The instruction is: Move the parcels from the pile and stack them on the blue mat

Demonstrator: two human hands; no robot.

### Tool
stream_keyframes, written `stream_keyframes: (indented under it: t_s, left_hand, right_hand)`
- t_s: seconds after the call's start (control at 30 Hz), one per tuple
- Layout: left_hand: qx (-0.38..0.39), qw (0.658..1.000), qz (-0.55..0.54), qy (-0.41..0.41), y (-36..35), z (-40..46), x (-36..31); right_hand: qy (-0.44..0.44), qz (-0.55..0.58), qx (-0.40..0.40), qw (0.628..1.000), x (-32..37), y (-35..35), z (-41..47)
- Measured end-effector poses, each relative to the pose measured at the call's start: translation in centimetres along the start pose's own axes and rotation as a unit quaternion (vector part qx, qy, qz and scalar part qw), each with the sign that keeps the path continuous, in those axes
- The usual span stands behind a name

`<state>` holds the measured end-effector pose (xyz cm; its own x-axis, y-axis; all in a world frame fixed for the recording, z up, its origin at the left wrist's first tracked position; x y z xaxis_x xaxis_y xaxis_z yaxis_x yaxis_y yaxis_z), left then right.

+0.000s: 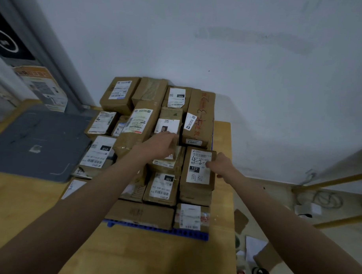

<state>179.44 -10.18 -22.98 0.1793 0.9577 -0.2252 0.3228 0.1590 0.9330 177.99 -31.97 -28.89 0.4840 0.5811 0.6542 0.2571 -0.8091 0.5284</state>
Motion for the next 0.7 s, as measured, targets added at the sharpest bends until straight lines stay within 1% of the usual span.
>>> stream_keyframes:
  t_s: [0.07, 0.13, 0.17, 0.23, 0.3, 0.37, 0.4, 0.47, 0.7]
  left_hand:
    - [-0.039, 0.999, -0.029, 0.016, 0.3, -1.0, 0.8]
    - [-0.067, 0.996, -0.029, 0.046, 0.9, -2.1, 2.3]
    - [-0.072, 0.996, -0.011, 0.061, 1.3, -2.7, 3.3]
    - [-0.075, 0.992, 0.043, 0.093, 1.8, -3.9, 5.5]
    - [-0.056, 0.989, 0.050, 0.126, 1.8, -5.0, 7.5]
    - [-0.020, 0.991, 0.038, 0.126, 1.6, -5.6, 9.0]
    - [-0.012, 0.992, 0.031, 0.118, 1.3, -5.8, 9.4]
    - [-0.019, 0.994, 0.027, 0.102, 1.1, -5.7, 10.0]
    - [-0.038, 0.995, 0.071, 0.062, 0.6, -4.9, 10.6]
  right_hand:
    - [0.052, -0.045, -0.066, 0.995, 0.5, -0.2, -0.3]
    - [0.119, -0.047, -0.115, 0.985, 1.9, -0.8, -0.8]
    - [0.145, -0.030, -0.116, 0.982, 2.8, -1.3, -1.2]
    - [0.181, -0.009, -0.077, 0.980, 4.6, -2.8, -1.8]
    - [0.202, -0.008, -0.021, 0.979, 5.9, -4.5, -2.6]
    - [0.215, -0.013, 0.008, 0.976, 6.8, -6.1, -3.3]
    - [0.220, -0.024, 0.010, 0.975, 7.1, -6.8, -3.6]
    - [0.225, -0.061, 0.006, 0.972, 7.5, -8.0, -3.8]
    - [0.198, -0.122, -0.039, 0.972, 8.6, -9.9, -4.4]
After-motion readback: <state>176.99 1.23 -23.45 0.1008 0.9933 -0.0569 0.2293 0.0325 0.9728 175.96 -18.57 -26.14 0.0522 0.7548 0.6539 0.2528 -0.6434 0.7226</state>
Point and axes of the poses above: each hand's wrist, its own z-axis towards the middle knuckle, its own y-axis out of the back of the hand, x = y × z, the point moved 1 cm from there along z, towards the middle knuckle, and after that the axes turned 5 degrees about z, right-handed, at the moved point
